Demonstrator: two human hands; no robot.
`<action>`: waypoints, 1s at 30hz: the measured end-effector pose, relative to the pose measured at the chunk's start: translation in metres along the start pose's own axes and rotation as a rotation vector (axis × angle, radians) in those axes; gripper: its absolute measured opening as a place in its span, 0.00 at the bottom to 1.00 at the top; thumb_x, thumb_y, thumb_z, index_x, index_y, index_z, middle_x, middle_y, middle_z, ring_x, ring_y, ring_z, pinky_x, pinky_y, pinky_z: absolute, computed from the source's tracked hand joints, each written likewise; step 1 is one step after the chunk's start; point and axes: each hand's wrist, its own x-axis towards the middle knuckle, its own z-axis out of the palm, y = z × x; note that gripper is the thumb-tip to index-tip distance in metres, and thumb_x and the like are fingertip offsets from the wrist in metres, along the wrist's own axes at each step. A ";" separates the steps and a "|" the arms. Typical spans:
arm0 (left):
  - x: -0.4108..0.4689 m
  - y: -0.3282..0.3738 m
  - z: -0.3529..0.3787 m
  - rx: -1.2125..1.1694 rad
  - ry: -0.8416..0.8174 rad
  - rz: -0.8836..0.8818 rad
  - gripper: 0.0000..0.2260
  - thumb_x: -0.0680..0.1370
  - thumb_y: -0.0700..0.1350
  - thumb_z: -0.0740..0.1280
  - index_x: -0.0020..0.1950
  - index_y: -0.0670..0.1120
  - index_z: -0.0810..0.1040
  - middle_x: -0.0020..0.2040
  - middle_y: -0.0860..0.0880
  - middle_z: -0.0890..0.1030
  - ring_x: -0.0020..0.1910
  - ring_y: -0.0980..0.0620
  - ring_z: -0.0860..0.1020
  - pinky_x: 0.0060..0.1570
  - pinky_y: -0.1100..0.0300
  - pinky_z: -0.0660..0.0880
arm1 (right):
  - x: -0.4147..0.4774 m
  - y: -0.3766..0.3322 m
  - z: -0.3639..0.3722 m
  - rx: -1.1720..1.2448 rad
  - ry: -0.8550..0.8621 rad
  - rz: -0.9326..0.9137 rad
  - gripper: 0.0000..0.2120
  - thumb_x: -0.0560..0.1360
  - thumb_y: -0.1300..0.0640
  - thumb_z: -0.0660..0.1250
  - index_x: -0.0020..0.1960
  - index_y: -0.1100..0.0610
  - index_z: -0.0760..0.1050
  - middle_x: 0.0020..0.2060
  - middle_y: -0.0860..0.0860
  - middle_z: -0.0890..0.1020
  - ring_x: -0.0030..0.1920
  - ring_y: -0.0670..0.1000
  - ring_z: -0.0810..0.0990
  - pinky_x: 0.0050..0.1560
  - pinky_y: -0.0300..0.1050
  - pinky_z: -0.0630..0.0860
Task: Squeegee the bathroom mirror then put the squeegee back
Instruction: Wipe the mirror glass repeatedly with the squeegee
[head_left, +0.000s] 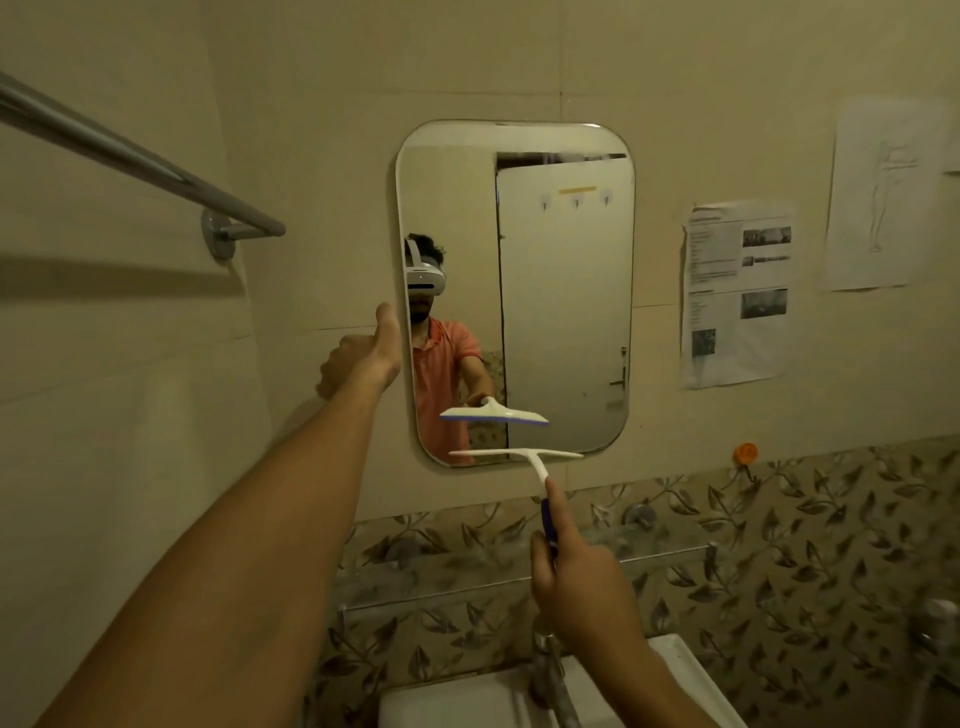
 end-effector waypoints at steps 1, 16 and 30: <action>-0.005 -0.001 -0.001 0.018 0.023 -0.004 0.43 0.74 0.73 0.42 0.60 0.41 0.79 0.53 0.40 0.79 0.53 0.39 0.77 0.59 0.45 0.74 | 0.002 -0.002 -0.006 -0.002 -0.001 -0.005 0.36 0.84 0.47 0.57 0.80 0.37 0.36 0.35 0.48 0.79 0.33 0.48 0.77 0.34 0.46 0.76; -0.099 0.018 0.034 0.214 -0.045 0.225 0.30 0.81 0.64 0.48 0.52 0.44 0.82 0.43 0.44 0.80 0.39 0.46 0.75 0.41 0.55 0.69 | 0.036 -0.027 -0.077 -0.008 0.022 -0.058 0.30 0.85 0.47 0.53 0.81 0.39 0.41 0.36 0.50 0.78 0.35 0.49 0.79 0.34 0.46 0.78; -0.231 0.122 0.112 -0.122 -0.464 0.198 0.31 0.80 0.67 0.48 0.56 0.46 0.80 0.51 0.43 0.81 0.46 0.44 0.79 0.46 0.51 0.74 | 0.073 0.030 -0.170 -0.039 0.078 -0.137 0.28 0.84 0.46 0.50 0.81 0.47 0.44 0.39 0.51 0.80 0.36 0.51 0.80 0.38 0.52 0.81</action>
